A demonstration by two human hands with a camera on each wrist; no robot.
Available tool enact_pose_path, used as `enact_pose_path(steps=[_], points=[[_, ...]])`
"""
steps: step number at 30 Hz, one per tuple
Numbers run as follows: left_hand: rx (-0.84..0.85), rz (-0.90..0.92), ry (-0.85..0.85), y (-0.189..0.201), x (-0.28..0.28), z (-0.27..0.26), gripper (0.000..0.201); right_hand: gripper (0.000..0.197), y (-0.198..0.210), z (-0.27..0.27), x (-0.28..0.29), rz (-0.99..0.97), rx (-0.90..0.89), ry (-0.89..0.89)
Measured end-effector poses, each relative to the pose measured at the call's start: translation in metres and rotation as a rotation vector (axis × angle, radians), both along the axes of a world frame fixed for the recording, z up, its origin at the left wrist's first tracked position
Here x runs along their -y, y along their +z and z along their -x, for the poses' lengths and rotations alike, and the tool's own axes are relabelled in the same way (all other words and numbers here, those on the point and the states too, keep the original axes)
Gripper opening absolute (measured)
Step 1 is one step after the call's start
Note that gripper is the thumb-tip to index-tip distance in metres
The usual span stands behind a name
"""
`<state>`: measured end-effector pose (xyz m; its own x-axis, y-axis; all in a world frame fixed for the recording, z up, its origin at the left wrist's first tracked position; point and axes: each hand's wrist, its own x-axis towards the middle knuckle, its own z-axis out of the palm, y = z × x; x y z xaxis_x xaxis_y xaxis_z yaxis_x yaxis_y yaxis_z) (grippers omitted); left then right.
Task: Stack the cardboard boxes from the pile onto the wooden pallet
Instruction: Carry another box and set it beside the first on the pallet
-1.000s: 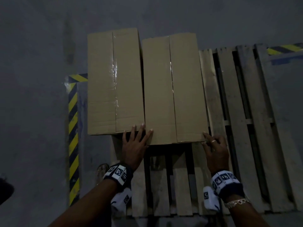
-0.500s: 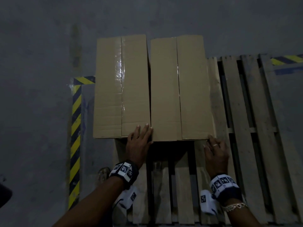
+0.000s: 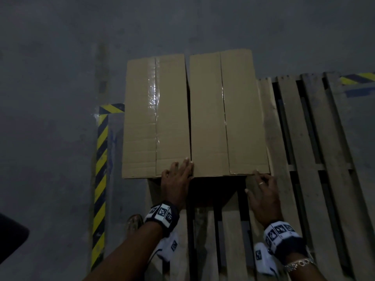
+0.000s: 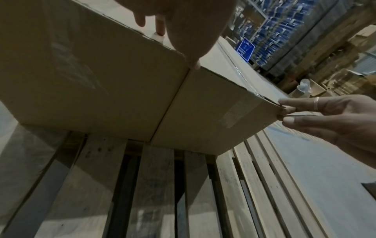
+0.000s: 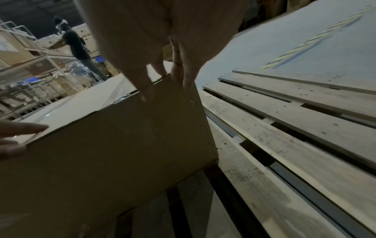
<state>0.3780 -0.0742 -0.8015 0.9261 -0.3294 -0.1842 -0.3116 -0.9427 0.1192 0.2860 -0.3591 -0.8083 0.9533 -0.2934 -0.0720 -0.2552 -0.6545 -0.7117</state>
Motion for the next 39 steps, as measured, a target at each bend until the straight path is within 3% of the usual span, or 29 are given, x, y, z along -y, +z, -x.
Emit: enact_pose_path(steps=[3,9,13,15,21,30,34,39], points=[[0.014,-0.018,-0.012,0.001,0.004,0.000,0.048,0.076,0.002,-0.001,-0.002,0.026,-0.024,0.028],[0.026,0.035,-0.033,0.006,0.000,-0.001,0.046,0.076,0.011,-0.002,-0.002,0.020,0.034,0.015],[0.015,0.117,-0.013,0.005,-0.003,0.003,0.069,0.096,0.017,-0.007,0.004,-0.041,-0.010,-0.198],[0.009,0.139,-0.015,0.000,-0.005,0.005,0.073,0.101,0.010,-0.006,0.009,-0.142,-0.067,-0.211],[0.005,0.190,-0.074,-0.008,0.004,0.009,0.066,0.089,-0.020,-0.012,0.016,-0.448,-0.090,-0.211],[-0.068,0.321,-0.082,-0.009,0.005,0.023,0.070,0.090,-0.010,-0.027,0.027,-0.545,-0.172,-0.161],[-0.125,0.353,-0.110,-0.012,-0.003,0.020,0.077,0.101,-0.013,-0.024,0.018,-0.393,-0.205,-0.133],[-0.134,0.320,-0.211,-0.005,-0.014,0.013,0.075,0.099,0.002,-0.017,0.000,0.031,-0.256,-0.052]])
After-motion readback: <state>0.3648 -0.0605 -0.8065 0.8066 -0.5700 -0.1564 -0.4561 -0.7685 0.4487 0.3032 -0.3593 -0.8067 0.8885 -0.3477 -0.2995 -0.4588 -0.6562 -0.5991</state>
